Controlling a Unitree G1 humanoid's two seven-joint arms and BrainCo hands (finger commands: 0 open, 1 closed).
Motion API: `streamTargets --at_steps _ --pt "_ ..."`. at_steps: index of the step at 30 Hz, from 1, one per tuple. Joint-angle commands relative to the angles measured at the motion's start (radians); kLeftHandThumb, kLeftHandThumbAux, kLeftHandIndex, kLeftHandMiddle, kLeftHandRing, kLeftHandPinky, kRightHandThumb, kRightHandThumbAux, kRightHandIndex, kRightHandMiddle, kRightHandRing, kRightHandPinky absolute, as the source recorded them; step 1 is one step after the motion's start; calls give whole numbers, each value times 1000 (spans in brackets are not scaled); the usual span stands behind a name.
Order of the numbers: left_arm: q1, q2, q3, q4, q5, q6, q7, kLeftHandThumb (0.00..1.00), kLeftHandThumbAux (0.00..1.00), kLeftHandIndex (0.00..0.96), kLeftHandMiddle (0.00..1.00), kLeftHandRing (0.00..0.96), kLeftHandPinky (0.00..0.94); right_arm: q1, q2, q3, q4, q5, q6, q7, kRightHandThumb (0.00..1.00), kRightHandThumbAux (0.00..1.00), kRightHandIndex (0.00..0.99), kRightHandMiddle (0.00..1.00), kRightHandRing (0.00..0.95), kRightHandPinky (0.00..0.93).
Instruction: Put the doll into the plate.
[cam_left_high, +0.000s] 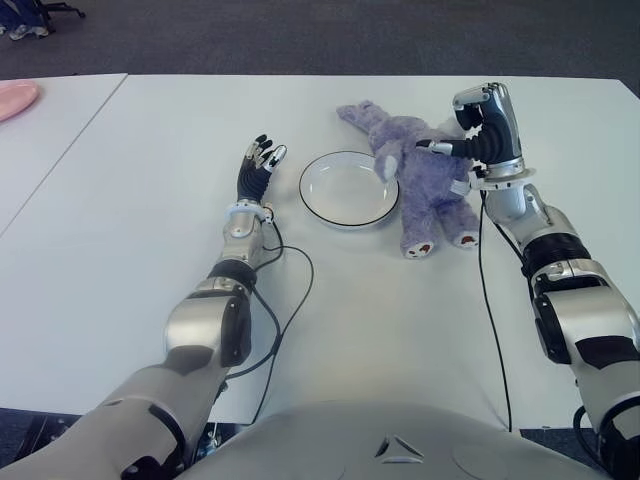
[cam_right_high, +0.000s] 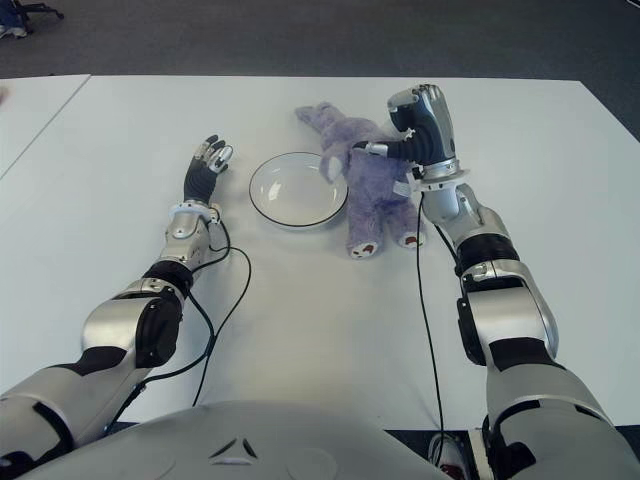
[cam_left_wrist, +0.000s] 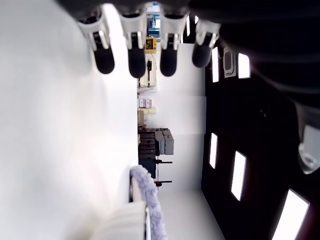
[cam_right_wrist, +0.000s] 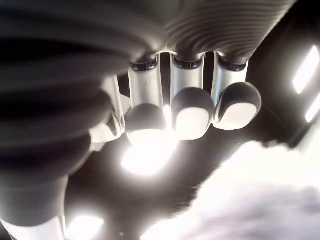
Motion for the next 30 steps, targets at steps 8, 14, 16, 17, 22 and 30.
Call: streamTargets --at_steps 8,14,16,17,22,30 --pt "173 -71 10 130 -12 131 -23 0 488 106 122 121 135 -63 45 35 -5 -26 -72 -42 66 850 897 923 915 901" --pt "172 -73 10 129 -10 132 -19 0 486 101 114 116 132 -73 56 40 -3 -14 -104 -25 193 884 868 901 897 880" --pt "171 -72 10 130 -11 134 -18 0 486 100 113 115 133 -76 56 40 -3 -17 -105 -22 212 888 863 897 893 878" --pt "171 -72 11 130 -11 135 -18 0 487 101 113 115 134 -77 56 40 -4 -17 -104 -20 223 890 859 895 892 877" --pt "171 -71 14 130 -13 139 -16 0 492 111 123 122 143 -76 53 38 -9 -11 -97 -1 248 895 848 887 885 873" --pt "175 -66 13 131 -12 138 -19 0 491 117 136 132 140 -72 60 36 -20 31 -103 74 131 872 697 785 771 740"
